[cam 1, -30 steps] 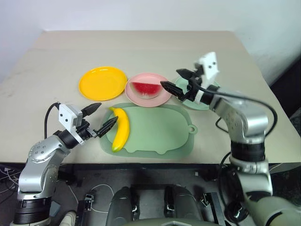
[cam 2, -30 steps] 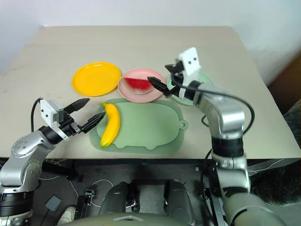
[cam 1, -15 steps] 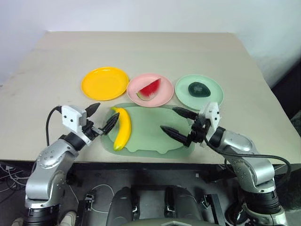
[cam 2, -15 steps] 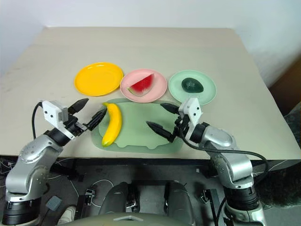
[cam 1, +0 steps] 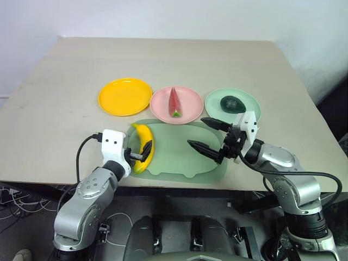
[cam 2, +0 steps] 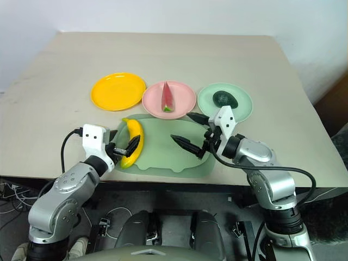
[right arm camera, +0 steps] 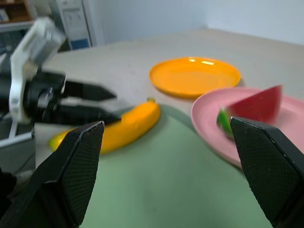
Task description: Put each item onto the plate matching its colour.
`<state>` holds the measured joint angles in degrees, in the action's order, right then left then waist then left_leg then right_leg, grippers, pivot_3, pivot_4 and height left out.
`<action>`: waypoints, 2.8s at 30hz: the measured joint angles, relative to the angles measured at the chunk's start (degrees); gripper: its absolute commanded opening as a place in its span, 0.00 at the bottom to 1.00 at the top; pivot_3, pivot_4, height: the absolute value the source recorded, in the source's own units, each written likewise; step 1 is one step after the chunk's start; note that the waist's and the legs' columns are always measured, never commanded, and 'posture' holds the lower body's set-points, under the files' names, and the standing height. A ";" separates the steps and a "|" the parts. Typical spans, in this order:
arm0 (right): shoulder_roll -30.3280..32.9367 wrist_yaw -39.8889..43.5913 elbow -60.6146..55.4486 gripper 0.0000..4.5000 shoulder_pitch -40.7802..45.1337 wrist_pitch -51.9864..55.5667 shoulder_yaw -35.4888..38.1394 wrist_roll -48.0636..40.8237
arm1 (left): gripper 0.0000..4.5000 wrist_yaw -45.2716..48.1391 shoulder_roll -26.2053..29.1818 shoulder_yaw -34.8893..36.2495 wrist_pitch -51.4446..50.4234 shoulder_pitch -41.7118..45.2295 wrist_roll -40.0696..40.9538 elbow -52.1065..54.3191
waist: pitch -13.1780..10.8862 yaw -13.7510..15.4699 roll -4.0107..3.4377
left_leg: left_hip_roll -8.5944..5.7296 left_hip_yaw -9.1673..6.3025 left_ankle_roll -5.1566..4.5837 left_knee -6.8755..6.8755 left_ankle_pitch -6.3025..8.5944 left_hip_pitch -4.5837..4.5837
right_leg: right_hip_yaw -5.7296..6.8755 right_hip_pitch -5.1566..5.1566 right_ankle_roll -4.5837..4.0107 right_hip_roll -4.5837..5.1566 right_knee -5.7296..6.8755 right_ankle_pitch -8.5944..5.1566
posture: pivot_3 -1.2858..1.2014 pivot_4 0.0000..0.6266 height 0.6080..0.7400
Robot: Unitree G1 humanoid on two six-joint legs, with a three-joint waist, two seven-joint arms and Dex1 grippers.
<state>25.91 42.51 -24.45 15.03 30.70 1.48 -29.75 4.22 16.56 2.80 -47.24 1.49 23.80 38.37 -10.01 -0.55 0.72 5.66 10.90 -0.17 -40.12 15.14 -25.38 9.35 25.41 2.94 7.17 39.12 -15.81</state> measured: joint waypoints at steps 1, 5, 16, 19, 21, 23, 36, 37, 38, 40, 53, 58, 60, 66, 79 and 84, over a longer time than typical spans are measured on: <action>-0.14 -0.70 -0.02 0.99 0.16 0.73 0.27 -0.79 | 1.00 -0.30 -0.02 0.08 -1.17 0.95 0.11 0.00 | 0.00 0.01 0.00 | 0.00 0.00 0.00 -0.01 0.00 0.00 | 0.00 0.00 0.00 0.00 0.00 0.00 | 0.52 0.24 0.66; -0.16 -2.88 -0.08 0.99 1.14 2.74 1.02 -2.56 | 1.00 -1.05 -0.02 0.04 -6.38 4.95 0.45 -0.44 | 0.00 0.00 0.00 | -0.01 0.00 0.00 -0.01 0.00 0.00 | 0.01 0.00 0.00 0.01 0.00 0.00 | 0.52 0.24 0.66; 0.11 -4.86 -0.13 1.00 1.16 3.15 0.94 -2.32 | 0.79 -0.75 -1.42 -0.67 -18.81 12.44 1.25 -5.10 | 0.03 0.16 0.01 | -0.05 -0.03 0.01 -0.02 -0.01 0.02 | 0.03 -0.05 0.00 0.03 0.01 0.00 | 0.52 0.24 0.66; 0.10 -5.07 -0.13 1.00 0.96 2.59 0.74 -1.77 | 0.59 -0.83 -1.92 -1.06 -20.32 14.86 1.24 -6.41 | 0.04 0.12 0.01 | -0.05 -0.04 0.02 -0.02 -0.01 0.02 | 0.03 -0.06 0.00 0.03 0.01 0.00 | 0.52 0.24 0.66; 0.10 -5.18 -0.13 1.00 0.82 2.41 0.66 -1.38 | 0.45 -0.96 -2.38 -0.95 -21.65 15.99 1.23 -6.83 | 0.04 -0.02 0.01 | -0.05 -0.04 0.03 -0.02 -0.02 0.02 | 0.03 -0.06 0.00 0.03 0.01 0.00 | 0.52 0.24 0.66; 0.10 -5.32 -0.13 1.00 0.81 2.13 0.66 -1.13 | 0.40 -1.12 -2.36 -0.95 -22.30 16.52 0.98 -7.06 | 0.05 -0.07 0.01 | -0.05 -0.04 0.04 -0.01 -0.03 0.03 | 0.03 -0.06 0.00 0.02 0.01 0.00 | 0.52 0.24 0.66; 0.02 -5.44 -0.04 1.00 0.92 1.43 -0.49 -0.75 | 0.40 7.55 -3.27 5.44 -19.72 17.89 9.17 -2.89 | 0.03 -0.02 0.03 | -0.06 -0.04 0.05 -0.01 -0.03 0.00 | 0.04 -0.03 0.00 0.04 0.01 0.00 | 0.52 0.24 0.66; -0.03 -5.39 0.04 1.00 0.92 1.40 -0.67 -0.75 | 0.40 7.61 -3.02 5.56 -18.75 18.30 9.10 -3.35 | 0.03 -0.07 0.03 | -0.05 -0.05 0.06 -0.01 -0.04 0.00 | 0.04 -0.03 0.00 0.02 0.03 0.00 | 0.52 0.24 0.66; -0.06 -5.37 0.19 1.00 0.94 1.33 -0.72 -0.75 | 0.40 7.30 -2.90 5.85 -17.71 18.96 8.66 -4.17 | 0.03 -0.06 0.03 | -0.06 -0.05 0.06 -0.01 -0.04 0.01 | 0.04 -0.03 0.00 0.02 0.03 0.00 | 0.52 0.24 0.66; -0.32 -5.36 1.01 1.00 1.25 0.97 -0.98 -0.71 | 0.40 5.19 -3.02 5.90 -14.19 20.60 5.83 -6.89 | 0.03 -0.02 0.03 | -0.08 -0.05 0.06 -0.02 -0.04 0.01 | 0.04 -0.05 0.00 0.02 0.02 0.00 | 0.52 0.24 0.66; -1.45 -4.55 4.73 1.00 2.06 -2.62 -2.45 0.90 | 0.40 -10.12 -6.15 8.08 -1.05 36.92 -9.62 -35.22 | 0.02 -0.09 0.06 | -0.08 -0.03 0.04 0.00 -0.04 -0.03 | 0.07 -0.02 0.02 0.01 -0.01 0.00 | 0.52 0.24 0.66; -2.35 -5.17 5.17 1.00 2.96 -2.82 -3.04 1.61 | 0.40 -7.78 -3.31 8.22 3.63 45.00 -10.67 -48.37 | 0.02 -0.06 0.07 | -0.09 -0.02 0.06 -0.04 -0.06 -0.02 | 0.09 -0.02 0.02 0.01 0.05 0.00 | 0.52 0.24 0.66; -2.37 -5.70 5.25 1.00 3.60 -2.81 -3.10 2.00 | 0.40 -7.25 -1.88 8.90 6.46 48.82 -11.07 -55.42 | 0.02 -0.07 0.07 | -0.09 -0.02 0.06 -0.02 -0.05 -0.03 | 0.09 -0.02 0.03 0.01 0.02 0.00 | 0.52 0.24 0.66; -3.01 -6.95 5.93 1.00 4.52 -2.81 -3.60 3.53 | 0.40 -5.37 -0.10 9.62 13.69 54.31 -12.51 -73.80 | 0.00 -0.13 0.09 | -0.09 0.01 0.06 0.00 -0.06 -0.05 | 0.09 0.00 0.06 0.00 0.01 -0.02 | 0.52 0.24 0.66; -4.32 -8.44 6.03 1.00 4.68 -3.01 -4.48 4.82 | 0.77 -3.46 0.23 9.50 20.64 57.38 -13.34 -84.71 | 0.00 -0.24 0.10 | -0.09 0.02 0.07 -0.01 -0.06 -0.05 | 0.09 0.01 0.06 0.00 0.02 -0.03 | 0.52 0.24 0.66; -4.80 -8.49 6.78 1.00 4.62 -3.68 -4.48 5.61 | 0.99 -2.14 0.39 8.62 21.59 57.05 -13.95 -78.94 | 0.00 -0.24 0.10 | -0.09 0.02 0.07 -0.02 -0.06 -0.05 | 0.09 0.01 0.07 0.00 0.03 -0.03 | 0.52 0.24 0.66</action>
<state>21.11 34.02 -17.67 19.65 27.02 -3.01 -24.14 2.08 16.95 11.42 -25.65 58.54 9.85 -40.57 -10.01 -0.79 0.83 5.57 10.92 -0.10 -40.13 15.08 -25.43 9.44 25.41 3.01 7.17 39.15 -15.84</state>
